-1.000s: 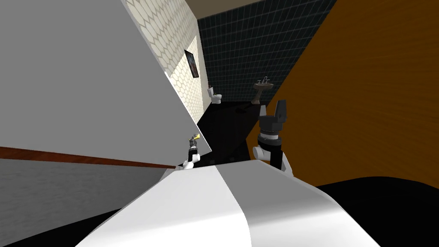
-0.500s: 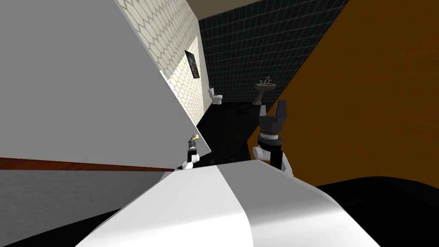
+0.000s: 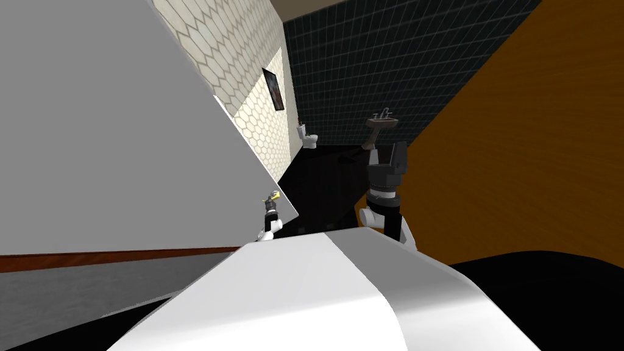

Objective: Push the door open

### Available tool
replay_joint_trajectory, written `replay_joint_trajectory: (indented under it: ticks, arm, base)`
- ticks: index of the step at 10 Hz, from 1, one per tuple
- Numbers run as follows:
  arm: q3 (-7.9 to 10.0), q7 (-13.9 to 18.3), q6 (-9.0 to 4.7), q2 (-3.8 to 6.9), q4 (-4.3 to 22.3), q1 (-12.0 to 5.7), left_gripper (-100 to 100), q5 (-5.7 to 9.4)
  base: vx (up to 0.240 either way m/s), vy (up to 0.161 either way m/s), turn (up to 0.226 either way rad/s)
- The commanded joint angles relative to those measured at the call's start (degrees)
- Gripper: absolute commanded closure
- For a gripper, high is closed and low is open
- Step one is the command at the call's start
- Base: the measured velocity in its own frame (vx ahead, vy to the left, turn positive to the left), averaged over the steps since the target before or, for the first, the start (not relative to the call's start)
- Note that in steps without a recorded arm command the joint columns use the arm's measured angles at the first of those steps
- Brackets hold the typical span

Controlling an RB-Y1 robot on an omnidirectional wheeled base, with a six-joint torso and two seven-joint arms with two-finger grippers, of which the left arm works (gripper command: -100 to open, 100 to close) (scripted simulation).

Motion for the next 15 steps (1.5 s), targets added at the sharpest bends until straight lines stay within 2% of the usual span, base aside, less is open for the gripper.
replay_joint_trajectory:
  ticks: [1,2,3,6,8,9,11,13,14,15]
  arm:
    - [1.22,-0.2,-0.48,0.78,0.6,-0.36,100,0.69]
    - [1.22,-0.2,-0.48,0.78,0.6,-0.36,100,0.69]
    - [2.4,-0.7,-0.56,1.0,0.7,-0.25,100,1.39]
    - [3.94,-1.2,-0.65,1.29,0.8,-0.11,100,2.3]
    - [3.94,-1.2,-0.65,1.29,0.8,-0.11,100,2.3]
    - [5.18,-1.6,-0.73,1.52,0.9,0.01,100,3.03]
    - [5.49,-1.7,-0.75,1.57,1.8,0.04,100,3.22]
    - [5.49,-1.7,-0.75,1.57,1.0,0.04,100,3.22]
    - [6.69,-2.2,-0.83,1.79,1.1,0.15,100,3.93]
    - [6.99,-2.3,-0.85,1.85,1.1,0.18,100,4.1]
  base:
    - [0.198,-0.035,0.041]
    - [0.128,-0.013,0.041]
    - [0.167,-0.005,0.053]
    - [0.197,-0.017,0.043]
    - [0.082,-0.011,0.024]
    - [0.125,-0.013,0.038]
    - [0.157,-0.018,0.047]
    - [0.024,-0.002,0.004]
    - [0.131,-0.015,0.046]
    - [0.197,-0.04,0.08]
